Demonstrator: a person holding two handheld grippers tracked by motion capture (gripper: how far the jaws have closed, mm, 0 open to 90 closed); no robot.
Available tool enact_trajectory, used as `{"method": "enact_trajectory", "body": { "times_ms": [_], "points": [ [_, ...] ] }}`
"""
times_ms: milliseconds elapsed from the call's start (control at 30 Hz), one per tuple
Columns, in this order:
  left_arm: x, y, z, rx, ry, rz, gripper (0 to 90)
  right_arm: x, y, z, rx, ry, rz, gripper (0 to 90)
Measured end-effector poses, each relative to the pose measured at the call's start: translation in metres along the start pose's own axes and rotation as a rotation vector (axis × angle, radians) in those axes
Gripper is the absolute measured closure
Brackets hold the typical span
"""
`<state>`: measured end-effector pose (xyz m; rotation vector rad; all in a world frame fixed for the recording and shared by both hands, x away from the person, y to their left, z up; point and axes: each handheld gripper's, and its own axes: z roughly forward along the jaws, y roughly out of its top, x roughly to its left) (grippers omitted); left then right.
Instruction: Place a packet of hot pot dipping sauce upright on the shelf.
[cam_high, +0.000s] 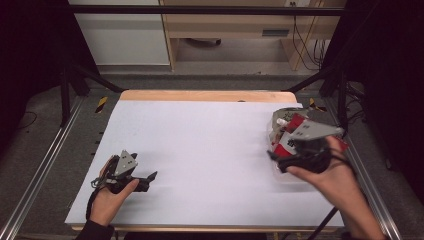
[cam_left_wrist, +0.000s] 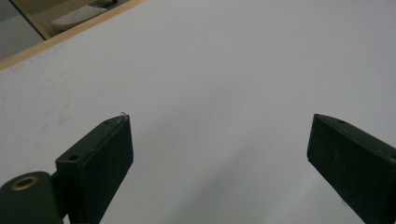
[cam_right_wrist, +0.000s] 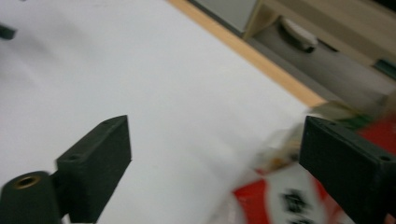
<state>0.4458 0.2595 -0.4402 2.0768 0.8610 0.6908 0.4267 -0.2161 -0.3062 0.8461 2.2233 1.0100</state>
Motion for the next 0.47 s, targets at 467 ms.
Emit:
{"method": "enact_trajectory", "body": {
  "times_ms": [467],
  "points": [
    [0.0,-0.001,0.001,0.013,0.003,0.005,6.7,0.089,-0.051,0.111,0.014,0.153,0.047,7.8]
  ]
}}
